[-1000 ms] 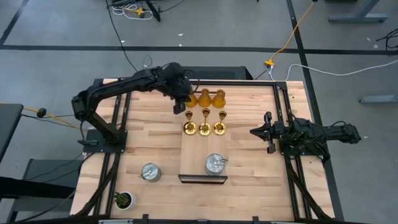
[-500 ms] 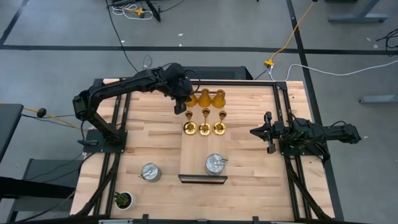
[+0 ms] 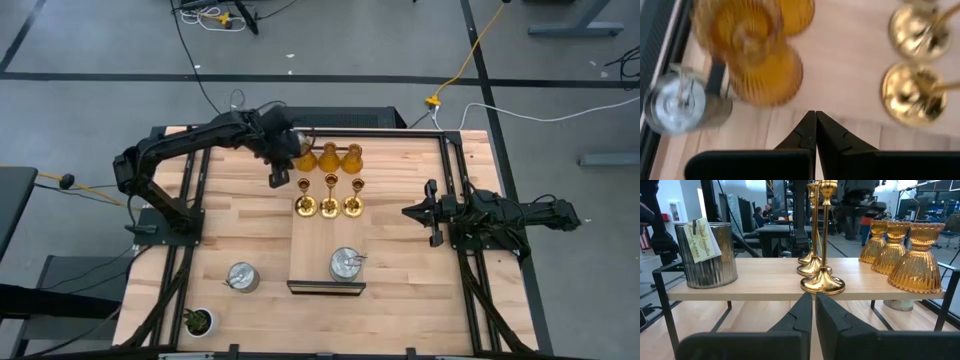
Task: Pick & Place candle stick holders
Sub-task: Put the bottom scented candle on the shelf aligned with the other scented candle
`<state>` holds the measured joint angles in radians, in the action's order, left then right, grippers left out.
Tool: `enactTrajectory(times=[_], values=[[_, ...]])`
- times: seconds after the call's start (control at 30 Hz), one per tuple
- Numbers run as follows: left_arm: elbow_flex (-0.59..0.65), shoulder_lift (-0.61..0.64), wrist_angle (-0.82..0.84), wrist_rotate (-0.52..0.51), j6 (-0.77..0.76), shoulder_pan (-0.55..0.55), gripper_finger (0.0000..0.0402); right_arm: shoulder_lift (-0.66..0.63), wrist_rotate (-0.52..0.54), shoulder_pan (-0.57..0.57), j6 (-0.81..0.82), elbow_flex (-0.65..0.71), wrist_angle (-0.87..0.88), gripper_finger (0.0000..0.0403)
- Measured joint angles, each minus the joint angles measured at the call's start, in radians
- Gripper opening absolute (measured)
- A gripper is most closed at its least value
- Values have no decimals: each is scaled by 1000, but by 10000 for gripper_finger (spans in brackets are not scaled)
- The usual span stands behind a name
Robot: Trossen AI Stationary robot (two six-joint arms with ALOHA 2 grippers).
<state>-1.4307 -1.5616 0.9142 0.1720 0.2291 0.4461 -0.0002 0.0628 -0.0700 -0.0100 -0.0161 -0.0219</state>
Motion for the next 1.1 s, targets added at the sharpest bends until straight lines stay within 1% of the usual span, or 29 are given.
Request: enactTrajectory(times=[0.13,0.37,0.53,0.83,0.97,1.1], values=[[0,13,57,-18,12,1,10,0,0,0,0,0,0,27],[0,78,72,-19,26,-13,6,0,0,0,0,0,0,27],[0,108,108,-21,32,-11,11,0,0,0,0,0,0,27],[0,172,139,-22,139,-11,6,0,0,0,0,0,0,27],[0,199,163,-22,179,-12,15,0,0,0,0,0,0,27],[0,225,196,-21,185,-12,19,0,0,0,0,0,0,27]])
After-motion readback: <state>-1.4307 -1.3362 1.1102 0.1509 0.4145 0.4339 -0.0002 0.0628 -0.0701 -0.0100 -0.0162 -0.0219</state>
